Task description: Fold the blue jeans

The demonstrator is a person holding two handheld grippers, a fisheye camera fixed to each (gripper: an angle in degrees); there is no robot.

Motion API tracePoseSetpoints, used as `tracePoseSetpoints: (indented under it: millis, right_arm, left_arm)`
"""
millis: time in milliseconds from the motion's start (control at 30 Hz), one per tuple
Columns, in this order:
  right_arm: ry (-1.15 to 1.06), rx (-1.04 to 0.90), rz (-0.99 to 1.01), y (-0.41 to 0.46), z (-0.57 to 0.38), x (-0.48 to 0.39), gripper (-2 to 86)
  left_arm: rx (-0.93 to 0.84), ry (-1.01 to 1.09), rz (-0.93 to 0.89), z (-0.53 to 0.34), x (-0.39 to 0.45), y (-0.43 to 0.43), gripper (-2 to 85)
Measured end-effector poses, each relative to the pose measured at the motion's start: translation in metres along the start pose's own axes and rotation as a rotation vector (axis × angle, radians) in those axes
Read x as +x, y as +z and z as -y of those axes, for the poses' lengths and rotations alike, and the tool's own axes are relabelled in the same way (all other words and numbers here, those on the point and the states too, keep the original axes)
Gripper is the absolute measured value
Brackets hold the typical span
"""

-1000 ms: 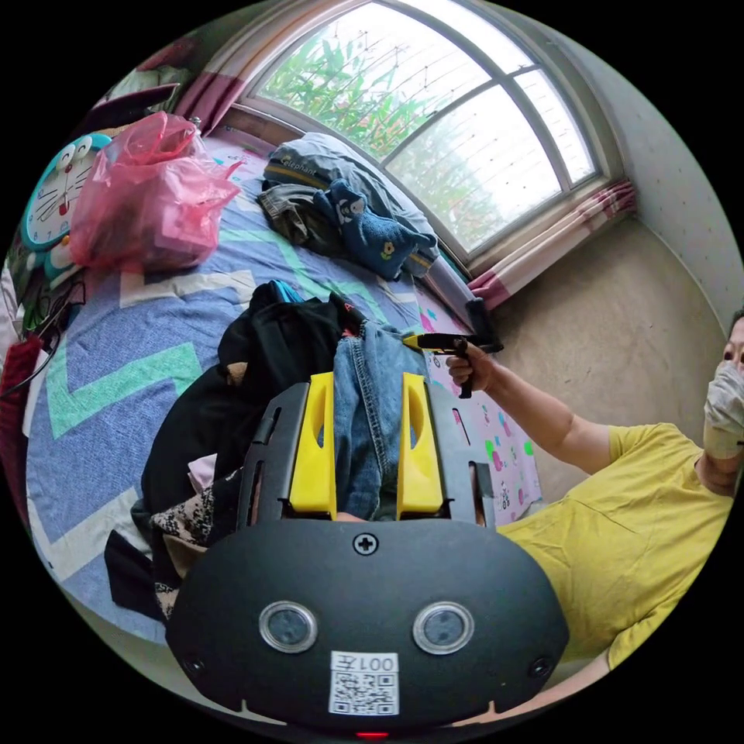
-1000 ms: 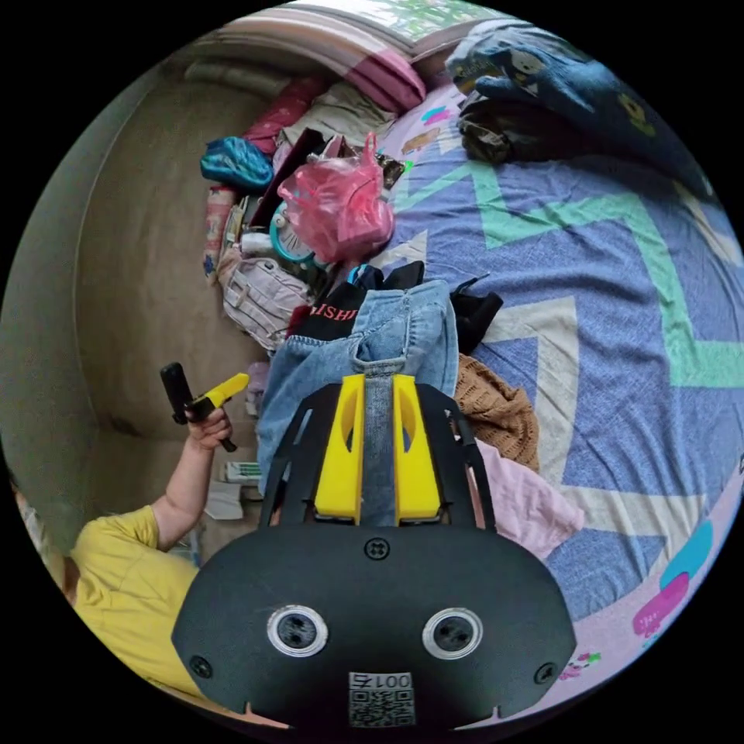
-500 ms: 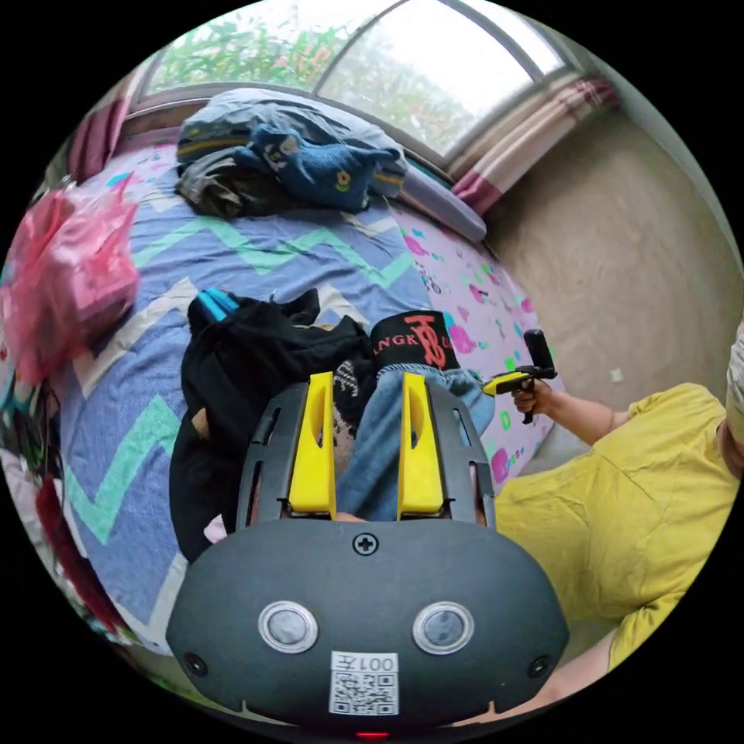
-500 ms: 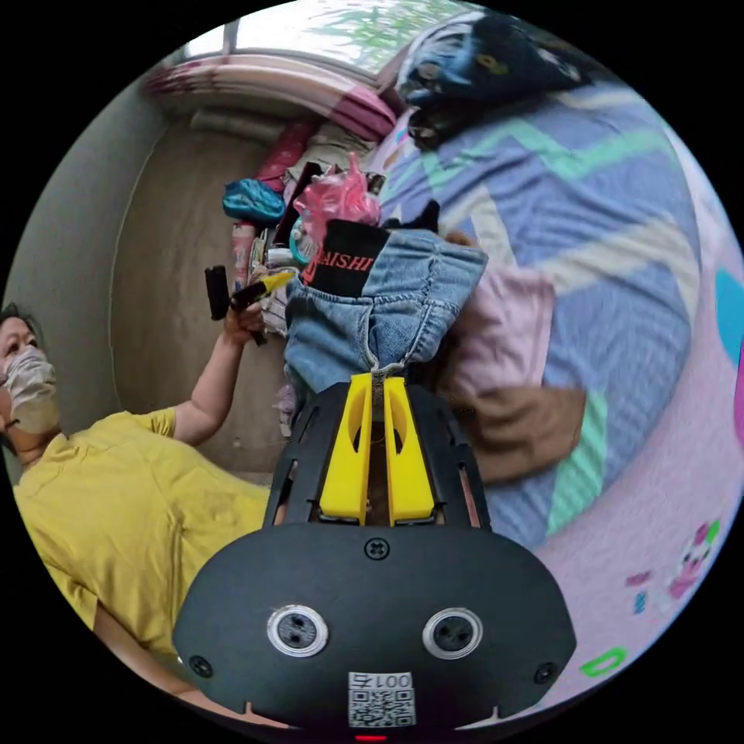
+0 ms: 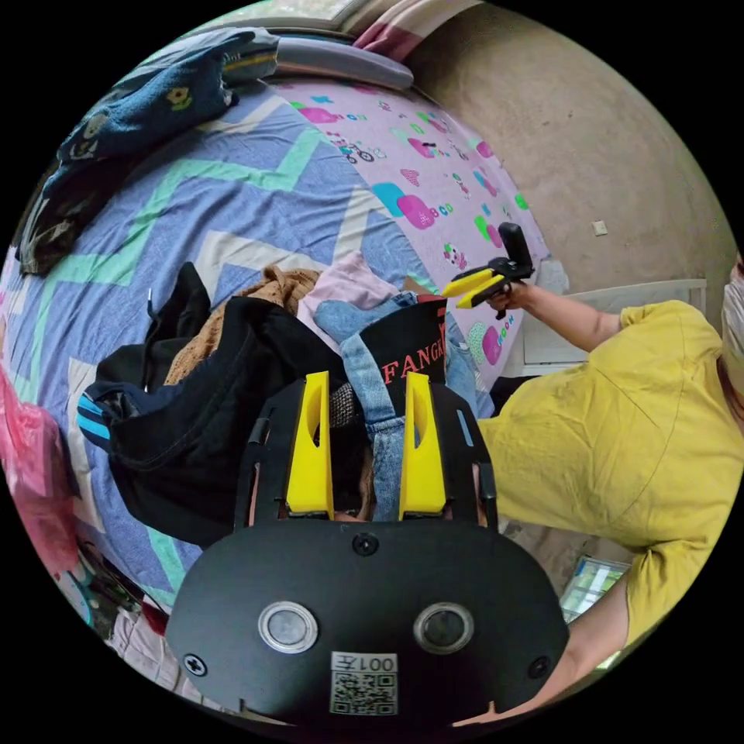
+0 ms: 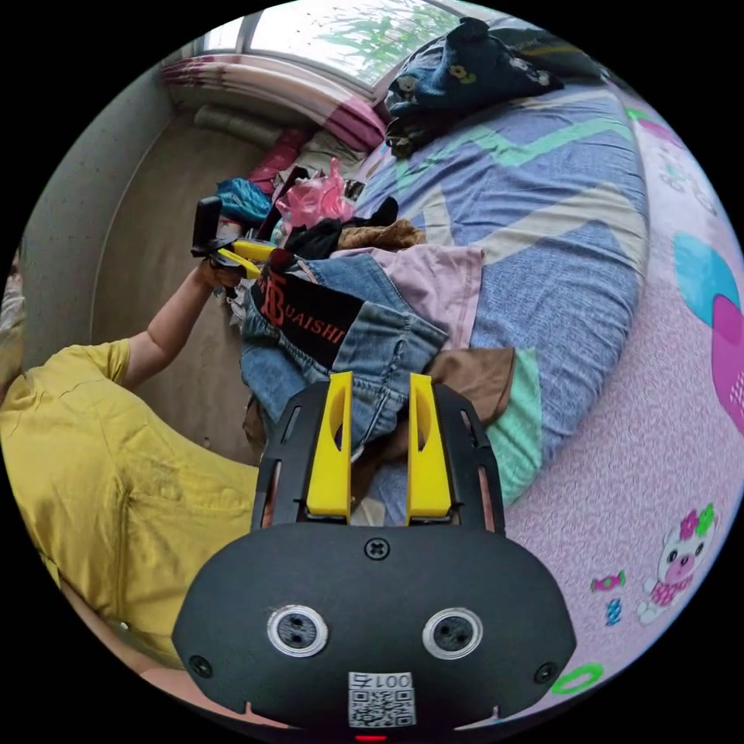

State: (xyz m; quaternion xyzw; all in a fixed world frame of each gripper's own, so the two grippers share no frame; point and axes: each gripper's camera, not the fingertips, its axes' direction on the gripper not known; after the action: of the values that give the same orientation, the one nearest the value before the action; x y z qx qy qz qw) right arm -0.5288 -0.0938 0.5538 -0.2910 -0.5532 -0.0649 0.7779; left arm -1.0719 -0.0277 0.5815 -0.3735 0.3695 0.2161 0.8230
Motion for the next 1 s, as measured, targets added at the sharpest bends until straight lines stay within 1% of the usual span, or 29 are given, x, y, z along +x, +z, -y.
tracePoseSetpoints:
  millis: [167,233,300,367,433,467,500,533,600,633,700,733,800,900,967,1000]
  right_arm:
    - [0.077,-0.002,0.071,0.009,0.006,0.026,12.4]
    - [0.108,-0.040,0.082,0.015,0.007,0.034,13.1]
    - [0.127,-0.088,0.159,0.025,0.009,0.037,13.4]
    - [0.102,-0.112,0.199,0.031,0.008,0.031,11.9]
    - [0.039,-0.096,0.140,0.025,0.003,0.014,8.1]
    - [-0.016,-0.062,0.097,0.014,-0.003,-0.002,4.6]
    - [-0.078,-0.004,0.079,-0.002,-0.014,-0.020,3.4]
    - [-0.113,0.029,0.085,-0.011,-0.020,-0.031,2.8]
    - [-0.282,0.175,0.080,-0.061,-0.051,-0.085,2.0]
    - [-0.336,0.209,0.075,-0.075,-0.060,-0.101,1.9]
    - [-0.562,0.275,0.032,-0.128,-0.100,-0.175,1.5]
    - [-0.617,0.273,0.017,-0.138,-0.110,-0.194,1.4]
    - [-0.767,0.219,-0.078,-0.165,-0.150,-0.256,1.2]
    - [-0.815,0.166,-0.152,-0.181,-0.200,-0.302,1.1]
    - [-0.794,0.142,-0.161,-0.184,-0.229,-0.318,1.1]
    - [-0.768,0.130,-0.172,-0.184,-0.250,-0.325,1.1]
  left_arm:
    - [-0.032,-0.024,-0.024,0.029,-0.009,0.012,10.2]
    - [-0.043,-0.025,-0.026,0.038,-0.010,0.017,10.3]
    - [-0.050,-0.027,-0.031,0.046,-0.011,0.021,10.3]
    - [-0.057,-0.029,-0.035,0.057,-0.012,0.026,10.3]
    - [-0.054,-0.032,-0.036,0.064,-0.012,0.028,10.2]
    - [-0.051,-0.032,-0.032,0.069,-0.011,0.029,10.2]
    - [-0.049,-0.030,-0.029,0.071,-0.010,0.030,10.1]
    - [-0.048,-0.025,-0.024,0.075,-0.008,0.031,10.0]
    - [-0.043,-0.012,-0.017,0.081,-0.003,0.031,9.8]
    - [-0.041,0.004,-0.014,0.085,0.001,0.031,9.9]
    - [-0.037,0.036,-0.016,0.092,0.009,0.031,10.1]
    - [-0.030,0.066,-0.041,0.098,0.015,0.030,10.4]
    - [-0.022,0.116,-0.095,0.110,0.025,0.030,11.0]
    - [-0.065,0.218,-0.249,0.139,0.045,0.044,12.1]
    - [-0.187,0.287,-0.346,0.167,0.063,0.073,12.9]
    - [-0.231,0.304,-0.362,0.174,0.069,0.082,13.1]
